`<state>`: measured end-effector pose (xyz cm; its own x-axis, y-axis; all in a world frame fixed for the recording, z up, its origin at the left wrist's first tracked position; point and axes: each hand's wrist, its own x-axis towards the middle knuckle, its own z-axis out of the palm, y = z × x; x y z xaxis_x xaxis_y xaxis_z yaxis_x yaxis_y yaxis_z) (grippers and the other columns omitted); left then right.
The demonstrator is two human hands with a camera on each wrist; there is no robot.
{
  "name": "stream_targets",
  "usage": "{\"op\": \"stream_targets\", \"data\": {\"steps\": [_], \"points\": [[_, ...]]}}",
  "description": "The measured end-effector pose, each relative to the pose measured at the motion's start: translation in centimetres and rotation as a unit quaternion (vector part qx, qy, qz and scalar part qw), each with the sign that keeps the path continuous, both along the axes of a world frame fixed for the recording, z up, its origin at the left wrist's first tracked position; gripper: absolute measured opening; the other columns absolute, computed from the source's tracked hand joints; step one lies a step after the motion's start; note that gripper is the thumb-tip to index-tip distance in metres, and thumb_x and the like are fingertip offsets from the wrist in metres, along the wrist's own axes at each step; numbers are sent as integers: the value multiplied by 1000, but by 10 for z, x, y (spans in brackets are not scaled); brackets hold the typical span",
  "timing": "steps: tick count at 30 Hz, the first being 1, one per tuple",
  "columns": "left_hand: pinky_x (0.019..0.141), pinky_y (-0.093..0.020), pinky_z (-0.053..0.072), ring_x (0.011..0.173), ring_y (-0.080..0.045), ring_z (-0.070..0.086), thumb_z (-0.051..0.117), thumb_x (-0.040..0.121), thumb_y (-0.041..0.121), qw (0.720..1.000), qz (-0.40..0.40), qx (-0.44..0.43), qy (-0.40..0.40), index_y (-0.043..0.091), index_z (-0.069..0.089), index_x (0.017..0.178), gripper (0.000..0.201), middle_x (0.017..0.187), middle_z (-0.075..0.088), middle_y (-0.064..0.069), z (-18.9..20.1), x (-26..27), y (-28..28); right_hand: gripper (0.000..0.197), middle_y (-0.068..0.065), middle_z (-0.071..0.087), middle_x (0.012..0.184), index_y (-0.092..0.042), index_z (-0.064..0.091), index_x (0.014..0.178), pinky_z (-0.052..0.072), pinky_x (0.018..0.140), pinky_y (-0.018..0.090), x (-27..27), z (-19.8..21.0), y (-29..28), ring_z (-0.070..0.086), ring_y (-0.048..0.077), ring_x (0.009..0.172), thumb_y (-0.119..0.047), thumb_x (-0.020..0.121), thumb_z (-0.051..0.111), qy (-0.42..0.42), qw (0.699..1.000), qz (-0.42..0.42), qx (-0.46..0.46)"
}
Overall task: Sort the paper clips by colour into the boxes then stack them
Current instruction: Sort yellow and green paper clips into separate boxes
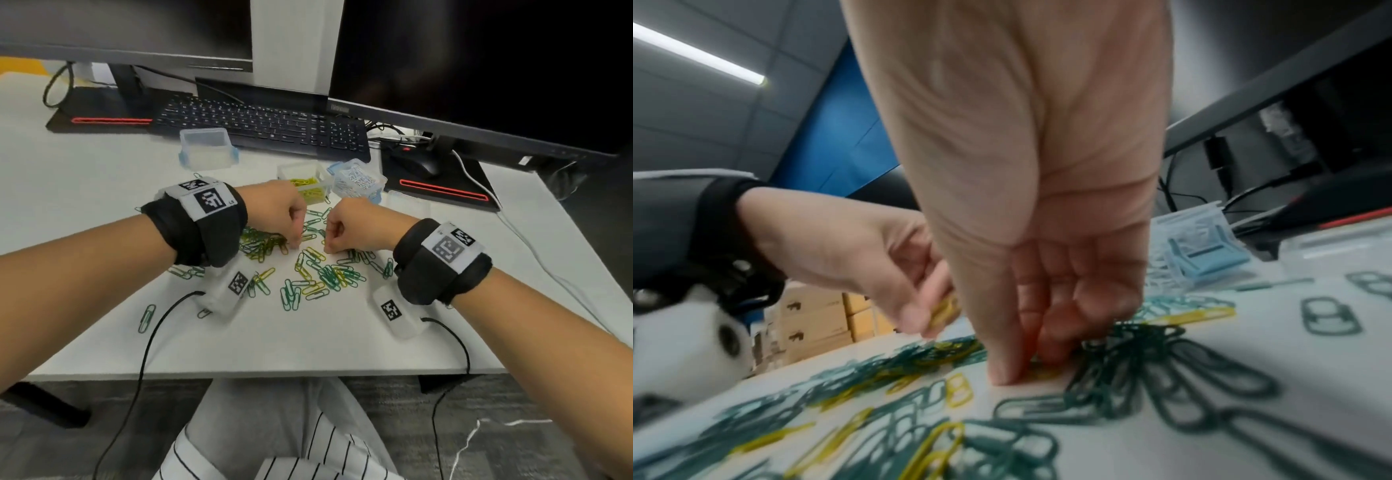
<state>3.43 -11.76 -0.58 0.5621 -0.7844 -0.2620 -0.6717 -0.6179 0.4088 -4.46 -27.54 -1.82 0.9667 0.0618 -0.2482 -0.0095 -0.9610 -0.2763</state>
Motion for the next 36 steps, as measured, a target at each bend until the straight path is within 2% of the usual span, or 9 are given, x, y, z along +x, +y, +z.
{"op": "stream_targets", "data": {"steps": [5, 10, 12, 15, 18, 20, 22, 26, 36], "points": [[64, -23, 49, 70, -14, 59, 60, 88, 0, 932, 95, -142, 319, 13, 58, 105, 22, 78, 64, -5, 0, -3, 4, 17, 0, 66, 88, -9, 70, 95, 43, 62, 21, 0, 6, 1, 56, 16, 80, -23, 86, 70, 4, 998, 30, -48], [54, -22, 39, 57, -16, 43, 31, 65, -3, 769, 181, -215, 573, 13, 38, 74, 19, 68, 41, -4, 9, -5, -7, 16, 0, 62, 85, -10, 69, 92, 39, 64, 23, 1, 10, 2, 55, 17, 79, -25, 87, 68, 25, 995, 50, -79], [53, -22, 32, 55, -15, 38, 40, 70, 6, 833, 149, -170, 505, 15, 37, 70, 10, 66, 38, -2, 9, -7, -13, 10, -1, 59, 78, -13, 63, 86, 39, 62, 23, -1, 12, 0, 53, 18, 75, -22, 89, 62, 13, 996, 50, -78], [56, -22, 34, 63, -12, 44, 66, 84, 25, 991, 19, -3, 129, 14, 56, 80, 15, 72, 49, 3, 3, -8, -21, 4, 3, 61, 73, -7, 60, 89, 44, 53, 15, -7, 15, -18, 53, 16, 65, -8, 90, 56, 17, 977, -77, 201], [58, -21, 35, 68, -4, 48, 75, 79, 31, 995, -62, 84, -4, 18, 66, 93, 21, 75, 54, 12, -1, -9, -22, 18, 2, 53, 69, -9, 57, 101, 43, 48, 16, -19, 17, -33, 47, 10, 57, 1, 89, 48, 151, 791, -197, 559], [59, -20, 35, 70, -5, 48, 76, 78, 28, 993, -80, 84, -15, 19, 66, 92, 19, 75, 54, 13, -4, -11, -24, 16, 2, 50, 69, -8, 58, 97, 42, 48, 16, -25, 13, -34, 47, 9, 56, -8, 83, 50, 209, 733, -219, 609], [61, -20, 38, 76, -8, 50, 75, 78, 26, 992, -92, 81, -25, 21, 67, 89, 14, 78, 57, 13, -5, -12, -28, 11, 2, 53, 69, -7, 59, 91, 41, 49, 17, -29, 9, -33, 48, 11, 57, -14, 91, 50, 226, 772, -217, 553], [58, -20, 39, 69, -9, 50, 70, 83, 26, 987, -114, 108, -27, 21, 65, 82, 8, 73, 58, 11, -4, -12, -29, 26, -2, 59, 69, -11, 69, 90, 41, 52, 21, -39, 8, -23, 48, 12, 59, -36, 86, 69, 144, 982, -58, 104], [63, -23, 33, 63, -11, 32, 45, 97, 18, 994, -106, -11, 10, 17, 39, 76, 21, 72, 39, 4, -6, -8, -15, 16, -3, 62, 79, -11, 65, 91, 43, 60, 22, -39, 4, -16, 51, 12, 69, -23, 90, 55, 44, 999, -9, 9]]}}
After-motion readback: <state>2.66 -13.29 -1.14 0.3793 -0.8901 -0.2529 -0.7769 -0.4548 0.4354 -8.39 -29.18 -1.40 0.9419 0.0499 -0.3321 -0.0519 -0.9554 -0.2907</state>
